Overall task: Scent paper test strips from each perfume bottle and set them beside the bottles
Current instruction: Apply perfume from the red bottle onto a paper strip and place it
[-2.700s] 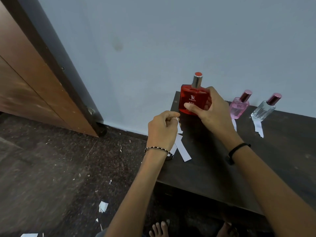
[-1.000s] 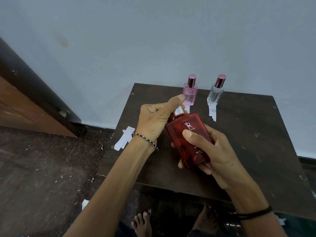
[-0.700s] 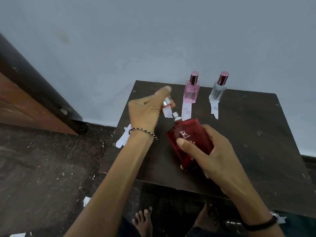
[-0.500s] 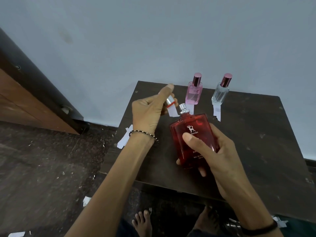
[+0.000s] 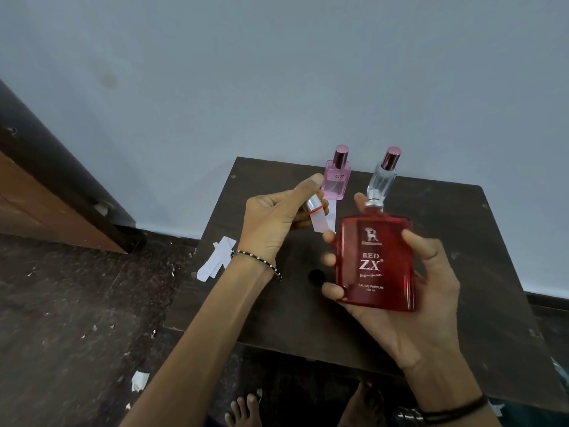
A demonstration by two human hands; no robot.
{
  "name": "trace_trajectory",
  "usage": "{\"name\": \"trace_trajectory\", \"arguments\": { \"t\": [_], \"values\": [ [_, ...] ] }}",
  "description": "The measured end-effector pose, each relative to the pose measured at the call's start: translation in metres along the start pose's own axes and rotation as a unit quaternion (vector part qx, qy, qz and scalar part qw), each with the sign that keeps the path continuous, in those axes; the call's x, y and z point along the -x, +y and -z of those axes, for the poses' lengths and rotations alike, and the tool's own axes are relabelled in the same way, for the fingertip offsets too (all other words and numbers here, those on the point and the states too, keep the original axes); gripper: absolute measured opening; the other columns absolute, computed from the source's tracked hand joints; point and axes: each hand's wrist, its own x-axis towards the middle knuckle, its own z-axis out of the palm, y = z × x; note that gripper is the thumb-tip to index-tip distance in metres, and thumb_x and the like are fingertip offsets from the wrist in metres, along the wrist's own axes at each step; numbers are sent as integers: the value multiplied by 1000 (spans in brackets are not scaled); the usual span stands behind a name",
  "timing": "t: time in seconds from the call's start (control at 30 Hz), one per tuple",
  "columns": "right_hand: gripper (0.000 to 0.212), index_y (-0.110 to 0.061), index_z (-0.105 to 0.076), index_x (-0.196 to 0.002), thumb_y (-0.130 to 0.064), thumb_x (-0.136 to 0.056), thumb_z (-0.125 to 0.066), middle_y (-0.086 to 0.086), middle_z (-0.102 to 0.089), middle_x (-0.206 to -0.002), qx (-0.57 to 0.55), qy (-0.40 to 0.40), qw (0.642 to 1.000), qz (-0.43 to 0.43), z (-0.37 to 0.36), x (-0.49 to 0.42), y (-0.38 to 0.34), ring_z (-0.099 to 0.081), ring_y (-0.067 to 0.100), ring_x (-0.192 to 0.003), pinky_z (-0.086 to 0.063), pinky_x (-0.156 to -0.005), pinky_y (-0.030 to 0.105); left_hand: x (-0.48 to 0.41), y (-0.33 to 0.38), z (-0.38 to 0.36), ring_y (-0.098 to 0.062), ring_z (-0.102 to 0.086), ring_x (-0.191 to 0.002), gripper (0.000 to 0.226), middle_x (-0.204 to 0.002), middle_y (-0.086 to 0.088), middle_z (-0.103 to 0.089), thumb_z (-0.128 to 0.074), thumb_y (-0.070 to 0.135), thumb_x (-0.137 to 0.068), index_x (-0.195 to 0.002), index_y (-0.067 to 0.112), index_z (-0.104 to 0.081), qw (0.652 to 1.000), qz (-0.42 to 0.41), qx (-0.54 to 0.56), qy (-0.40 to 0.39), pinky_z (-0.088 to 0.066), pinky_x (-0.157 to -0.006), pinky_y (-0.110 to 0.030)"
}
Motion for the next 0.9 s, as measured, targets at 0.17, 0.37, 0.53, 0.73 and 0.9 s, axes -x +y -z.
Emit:
{"name": "trace_trajectory", "arguments": {
  "t": [0.17,0.37,0.53,0.73,0.9],
  "values": [
    [53,-9,-57,-134,-44,-95,-55,25,-57,-120,57,34,997,25,6,-1,1,-54,28,-81,-43,-56,33,0,0,-2,-14,-78,-80,27,-82,-4,-81,-80,42,-79,-73,16,-82,1000,15,-16,-22,-58,-61,-17],
    [69,-34,-58,-140,-39,-74,-77,5,-67,-107,255,104,959,74,3,-2,-2,-57,15,-59,-46,-43,24,2,0,-2,-22,-79,-80,26,-84,-10,-81,-81,41,-79,-75,15,-83,999,35,-14,-39,-60,-61,-24],
    [76,-56,-55,-135,-45,-65,-81,-18,-68,-123,460,192,856,136,5,-4,-1,-71,12,-98,-60,-75,24,3,1,-1,-24,-79,-80,30,-85,-13,-80,-81,37,-81,-83,8,-82,997,53,2,-53,-61,-61,-25],
    [84,-44,-48,-146,-52,-71,-84,-27,-57,-132,695,190,664,199,14,0,5,-56,-5,-121,-49,-93,8,5,2,-2,-24,-79,-75,28,-83,-14,-80,-83,33,-79,-80,6,-82,996,63,4,-58,-61,-59,-26],
    [84,-40,-48,-146,-57,-71,-80,-12,-56,-113,794,204,532,212,14,-2,14,-47,-6,-99,-39,-79,1,4,0,-3,-23,-79,-71,21,-81,-13,-80,-83,32,-80,-69,13,-82,995,75,1,-72,-61,-57,-26]
  ]
}}
